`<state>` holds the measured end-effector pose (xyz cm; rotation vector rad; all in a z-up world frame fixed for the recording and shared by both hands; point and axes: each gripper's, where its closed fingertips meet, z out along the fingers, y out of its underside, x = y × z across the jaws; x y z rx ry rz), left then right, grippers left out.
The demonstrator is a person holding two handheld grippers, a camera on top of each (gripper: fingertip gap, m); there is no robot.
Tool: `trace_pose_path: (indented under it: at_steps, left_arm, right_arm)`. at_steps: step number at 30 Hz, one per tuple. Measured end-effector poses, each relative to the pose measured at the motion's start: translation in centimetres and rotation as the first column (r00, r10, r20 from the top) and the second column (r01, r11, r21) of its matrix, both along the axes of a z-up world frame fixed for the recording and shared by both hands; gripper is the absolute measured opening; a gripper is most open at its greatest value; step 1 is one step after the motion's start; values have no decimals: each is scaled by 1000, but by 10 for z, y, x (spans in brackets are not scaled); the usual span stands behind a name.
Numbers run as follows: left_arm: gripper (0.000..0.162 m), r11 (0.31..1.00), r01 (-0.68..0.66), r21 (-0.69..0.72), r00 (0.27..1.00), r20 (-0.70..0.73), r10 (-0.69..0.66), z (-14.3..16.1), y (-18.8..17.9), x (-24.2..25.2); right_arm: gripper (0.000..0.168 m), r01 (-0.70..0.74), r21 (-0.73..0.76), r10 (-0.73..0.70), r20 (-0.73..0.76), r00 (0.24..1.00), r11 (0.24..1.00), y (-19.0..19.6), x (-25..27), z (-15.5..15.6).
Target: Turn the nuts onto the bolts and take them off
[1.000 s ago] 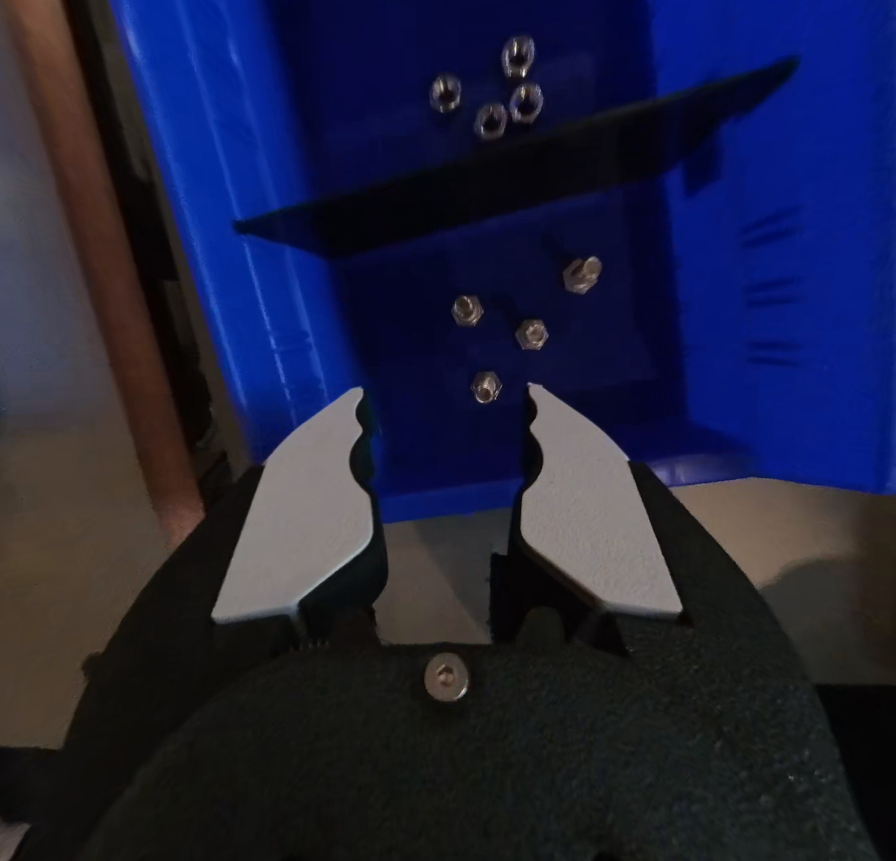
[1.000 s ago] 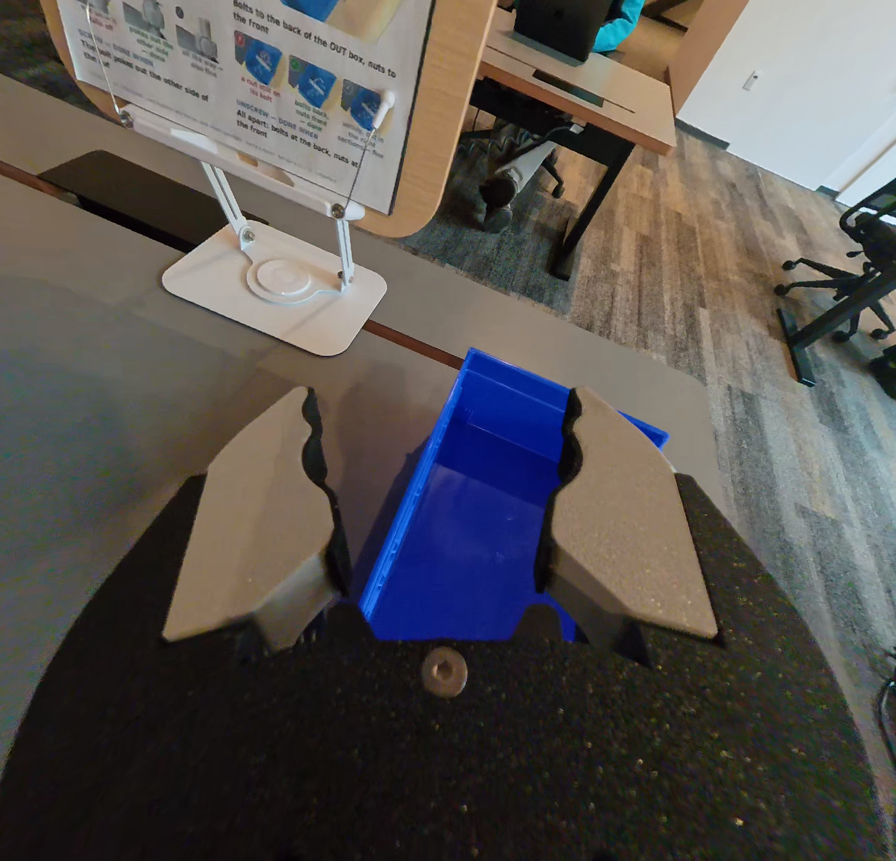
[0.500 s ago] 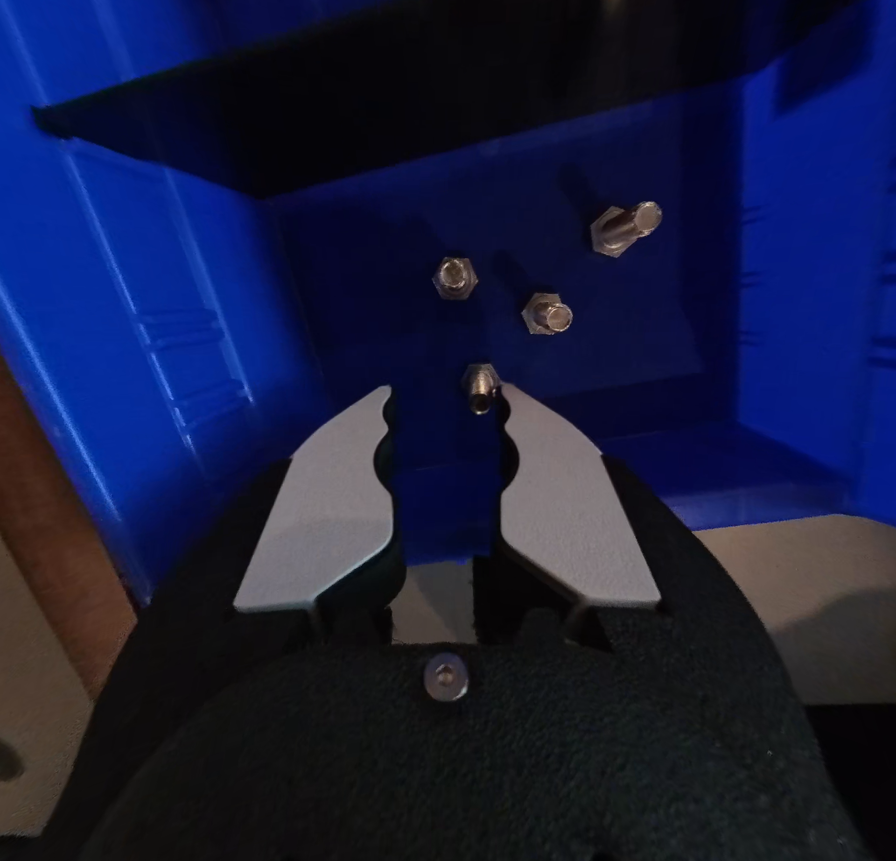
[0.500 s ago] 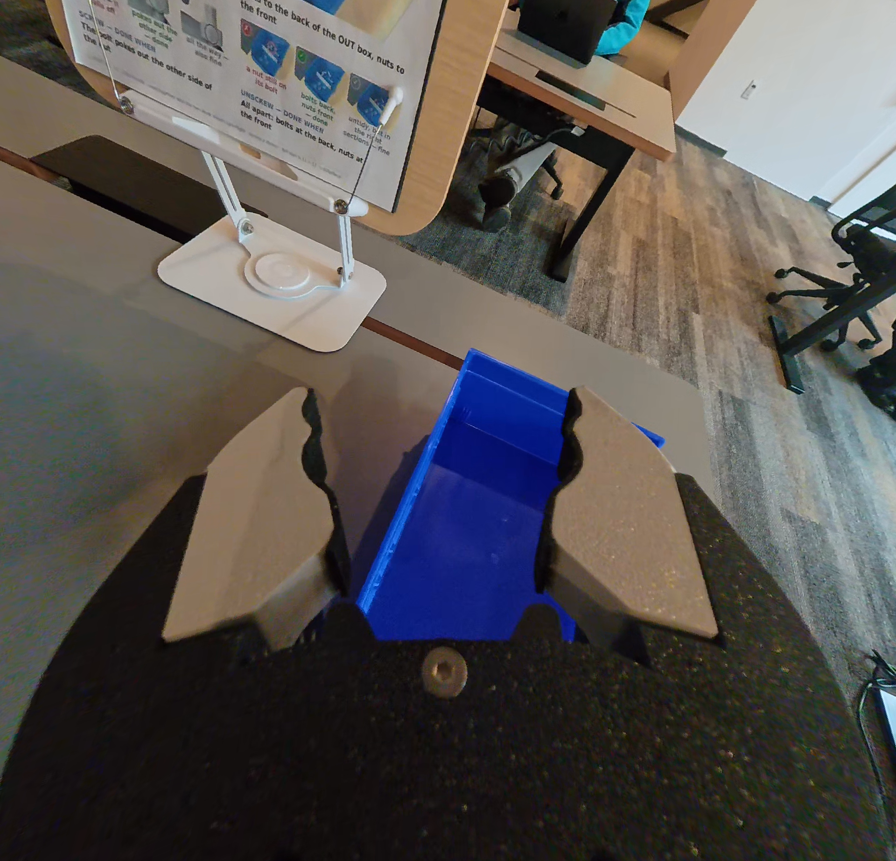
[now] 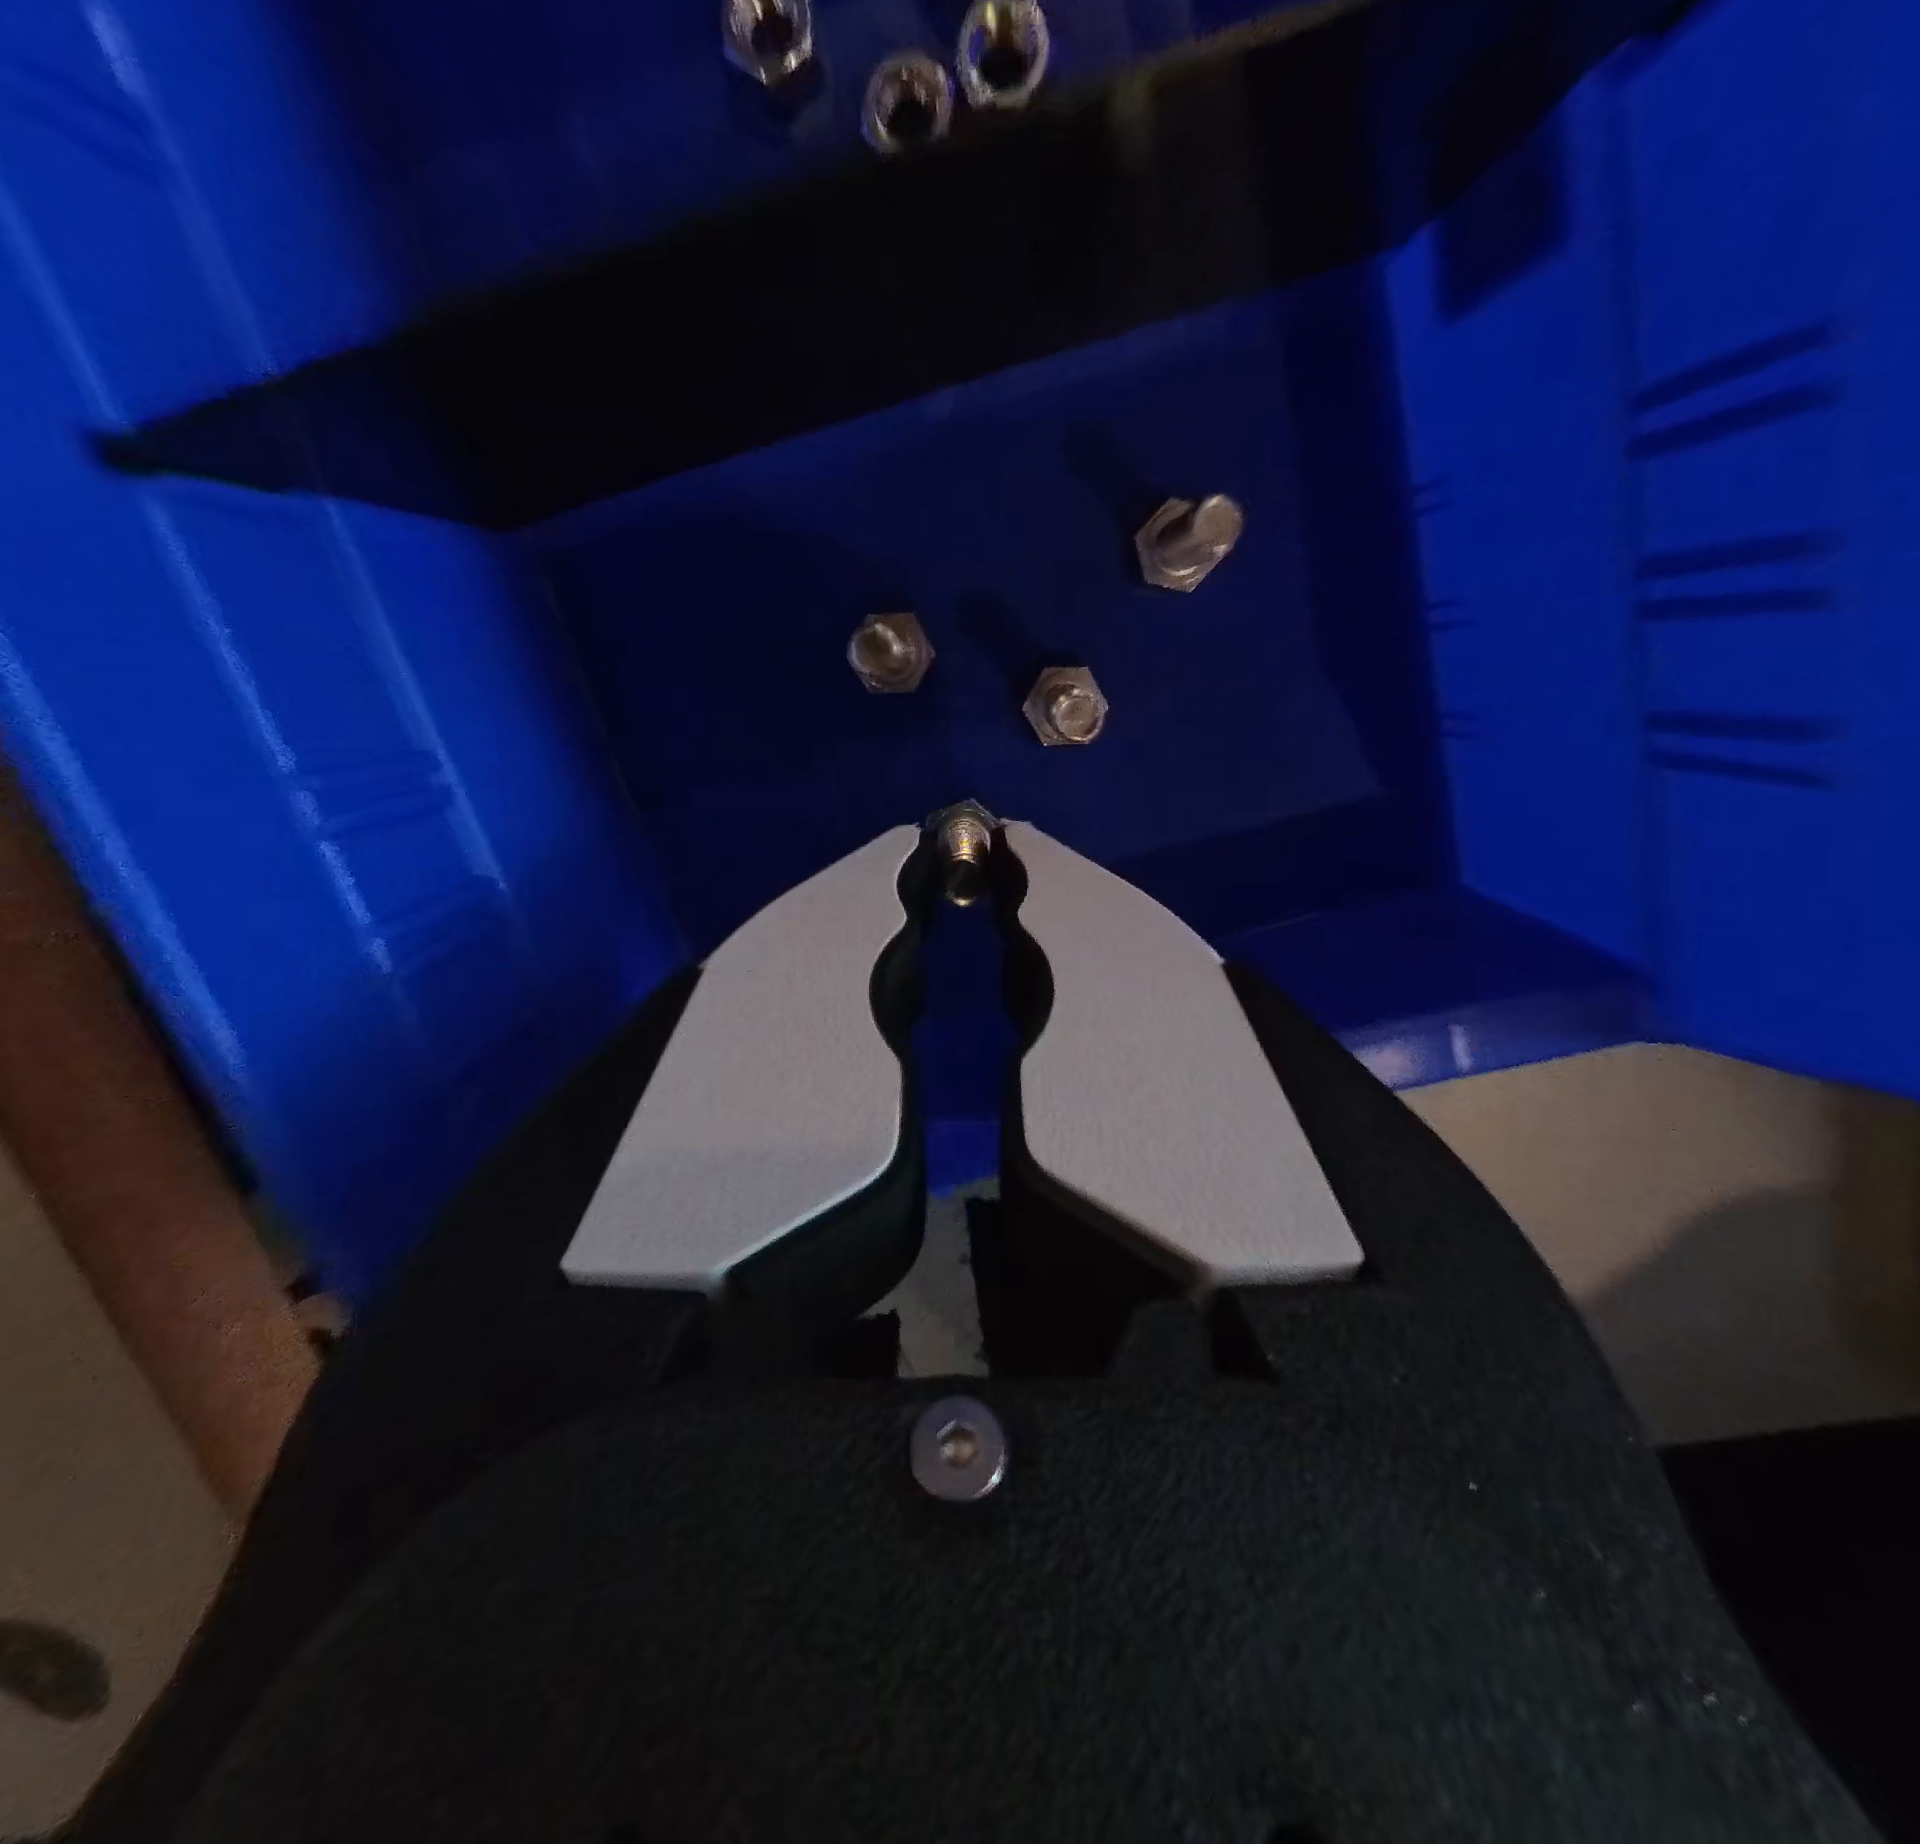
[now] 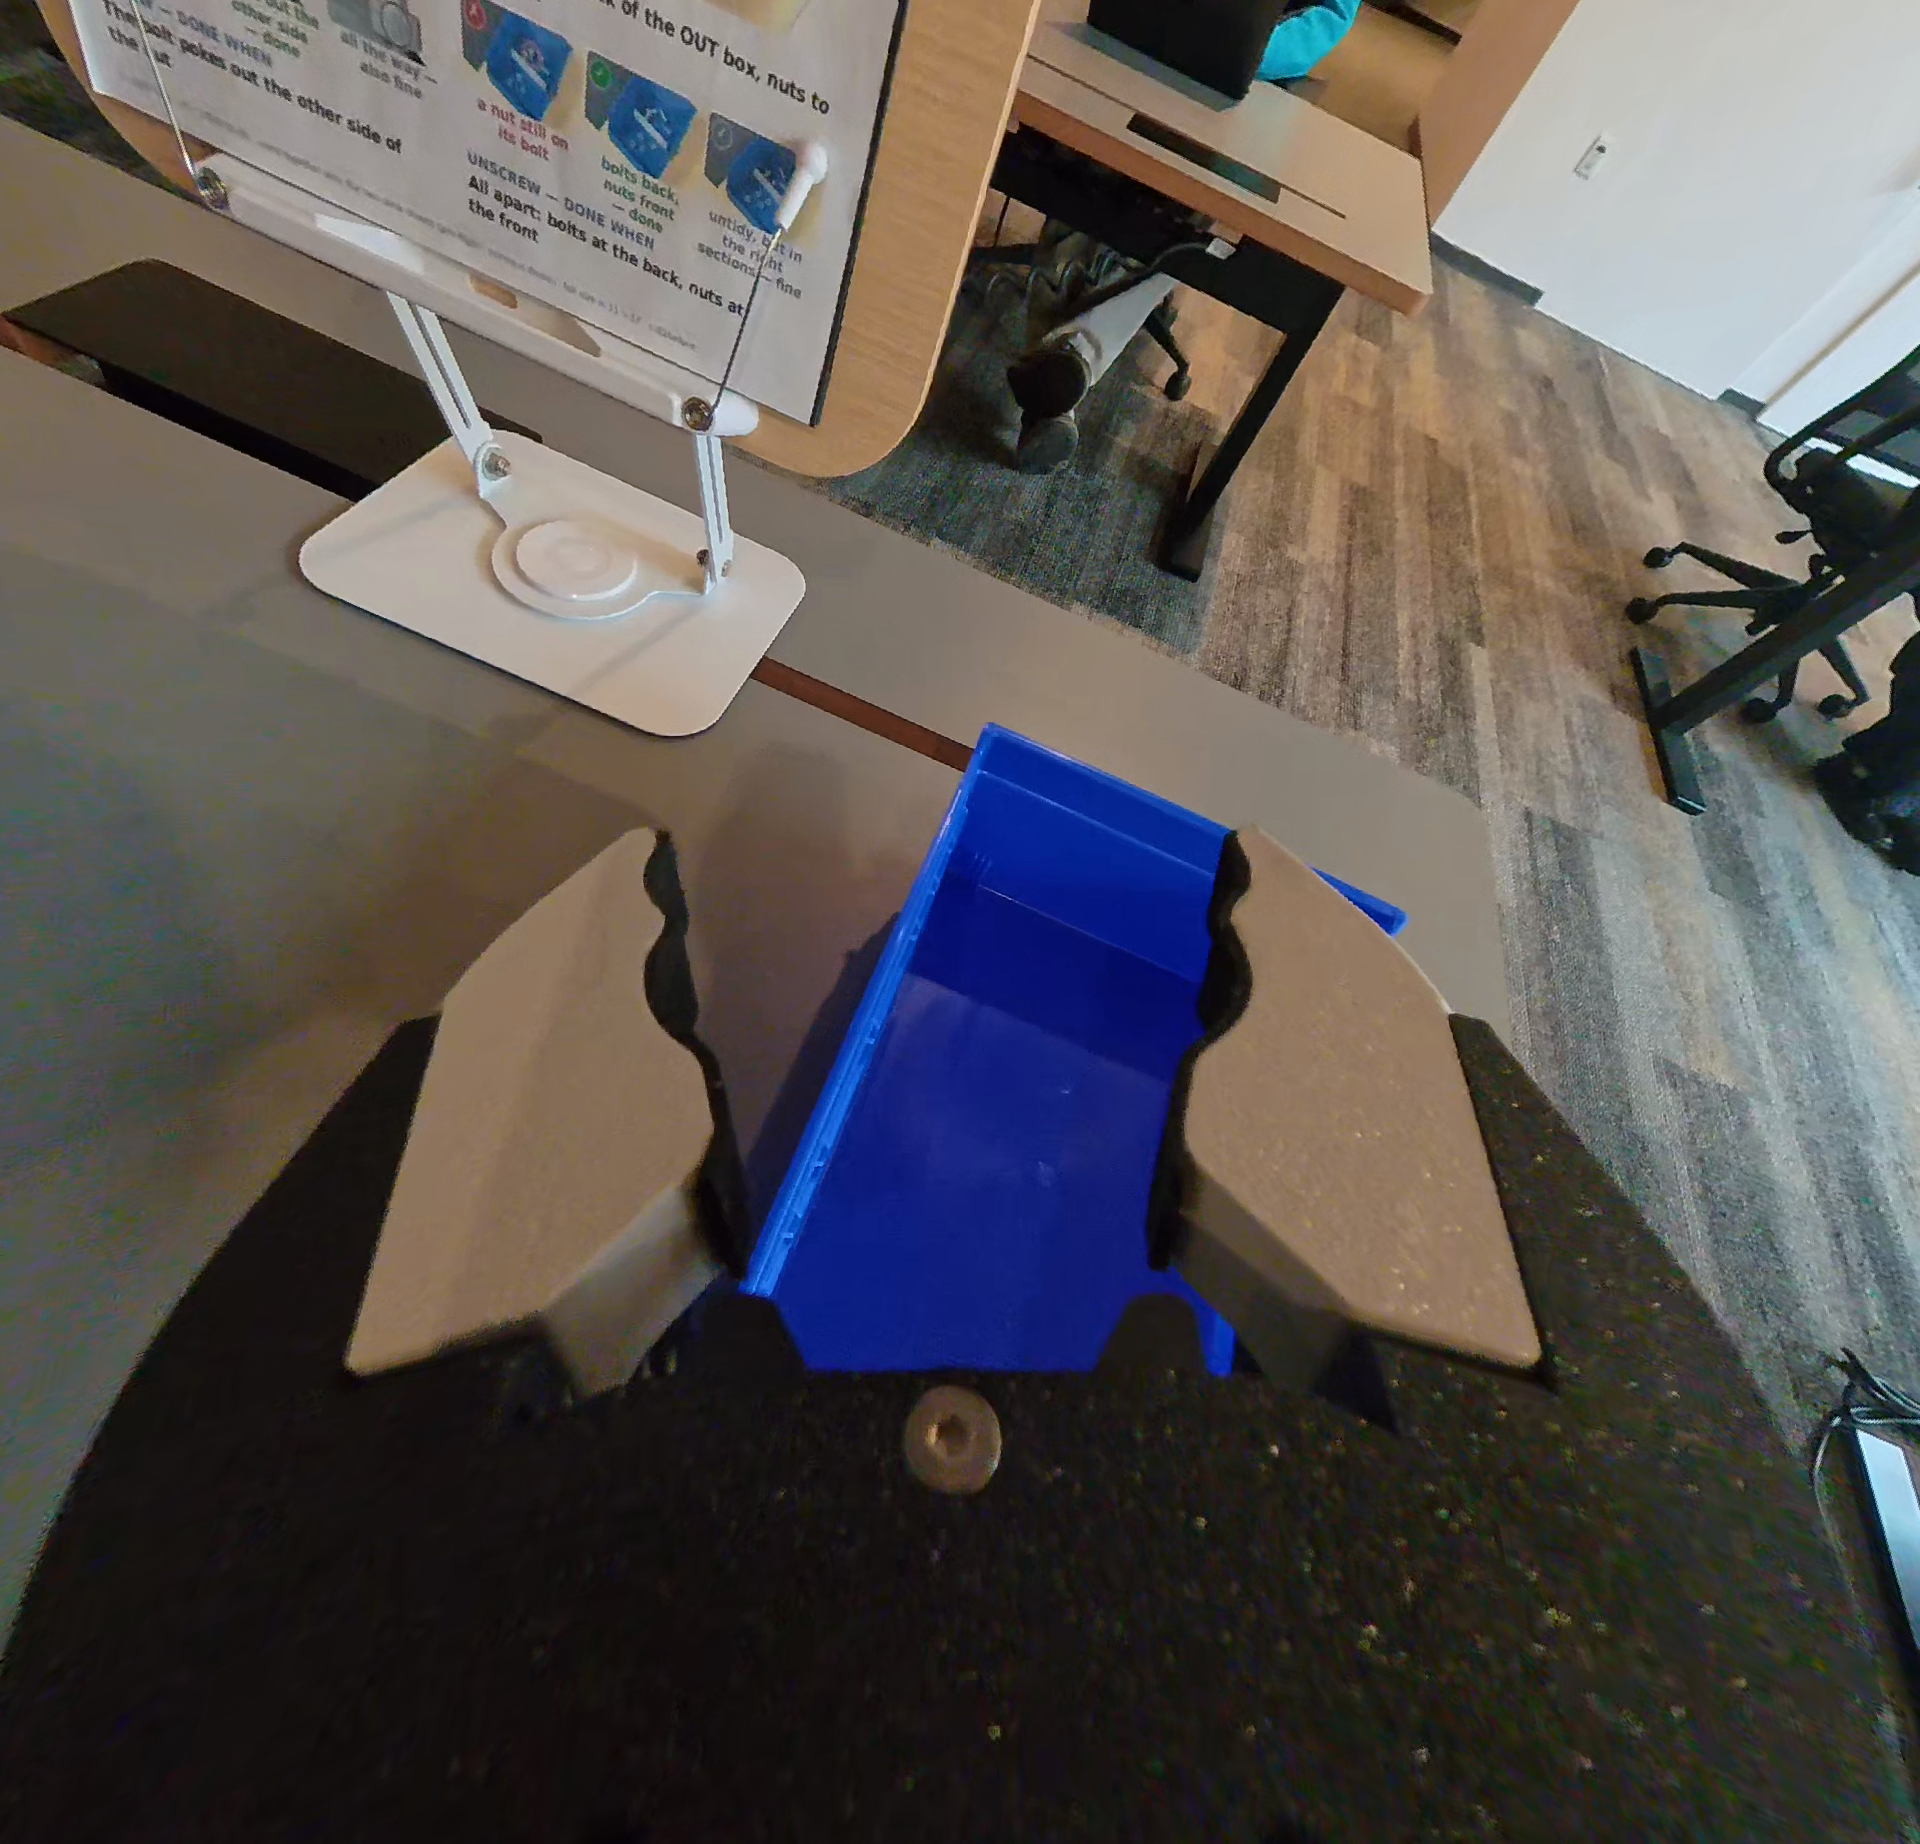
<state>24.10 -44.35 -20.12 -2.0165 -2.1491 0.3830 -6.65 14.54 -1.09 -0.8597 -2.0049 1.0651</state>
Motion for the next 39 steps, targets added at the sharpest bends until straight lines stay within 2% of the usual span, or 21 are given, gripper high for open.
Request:
trace_pose_path:
  at_steps: [4, 7, 10, 13, 20, 26, 32, 39]
  left_arm:
    - [10, 995, 47, -88, 998, -47, -51, 41, 9, -12]
    - [10, 981, 123, -150, 985, -101, -139, 81, 32, -29]
    - [10, 953, 246, -177, 949, -156, -274, 110, 78, -53]
    - [10, 903, 380, -199, 891, -184, -415, 120, 135, -79]
    - [10, 776, 608, -168, 753, -190, -630, 87, 260, -122]
    - [10, 725, 677, -123, 710, -149, -688, 41, 318, -133]
    - [10, 725, 680, -104, 719, -99, -688, 8, 333, -136]
    - [10, 740, 664, -107, 742, -35, -670, -17, 327, -141]
  right_arm:
    - [96, 3, 1, -3, 5, 1000, 1000, 0, -1, -1]
    - [97, -2, 14, 2, 10, 1000, 1000, -1, 1, -2]
    - [97, -12, 19, 12, 17, 1000, 1000, -2, 2, -3]
    - [97, -18, 25, 18, 14, 1000, 1000, -3, 4, -2]
    - [97, -21, 11, 21, 4, 1000, 1000, 1, 6, 1]
    - [96, -26, 7, 26, 5, 1000, 1000, 3, 7, 2]
    - [96, -28, 2, 28, -1, 1000, 1000, 4, 8, 3]
    - [97, -27, 6, 27, -5, 1000, 1000, 5, 9, 4]
